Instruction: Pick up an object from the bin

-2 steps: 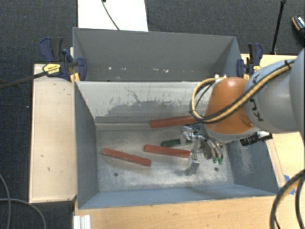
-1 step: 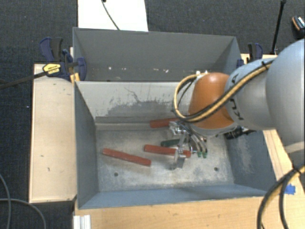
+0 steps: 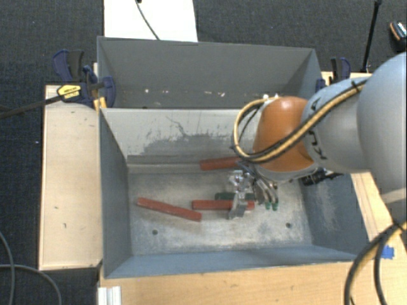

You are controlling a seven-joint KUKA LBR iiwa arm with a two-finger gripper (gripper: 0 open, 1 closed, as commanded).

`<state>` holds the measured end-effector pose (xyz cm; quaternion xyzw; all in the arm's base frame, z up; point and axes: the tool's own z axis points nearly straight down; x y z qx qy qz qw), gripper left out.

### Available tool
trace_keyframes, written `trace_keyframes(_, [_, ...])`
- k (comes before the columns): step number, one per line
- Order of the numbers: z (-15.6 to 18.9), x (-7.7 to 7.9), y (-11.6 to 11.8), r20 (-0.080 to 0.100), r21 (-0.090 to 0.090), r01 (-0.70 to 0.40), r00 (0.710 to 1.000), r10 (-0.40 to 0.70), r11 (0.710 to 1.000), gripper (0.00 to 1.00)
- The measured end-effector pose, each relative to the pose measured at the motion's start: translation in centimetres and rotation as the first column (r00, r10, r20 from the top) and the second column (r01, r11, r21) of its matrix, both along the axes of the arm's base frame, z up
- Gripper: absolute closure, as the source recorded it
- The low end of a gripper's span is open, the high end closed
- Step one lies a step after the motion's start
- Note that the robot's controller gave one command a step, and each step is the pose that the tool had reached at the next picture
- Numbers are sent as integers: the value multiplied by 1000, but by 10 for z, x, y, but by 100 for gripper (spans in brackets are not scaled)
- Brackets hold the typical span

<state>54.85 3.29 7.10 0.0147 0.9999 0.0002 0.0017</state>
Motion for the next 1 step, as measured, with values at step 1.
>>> trace_keyframes(1, [137, 22, -31, 8, -1, -3, 1000, 3, 1000, 100])
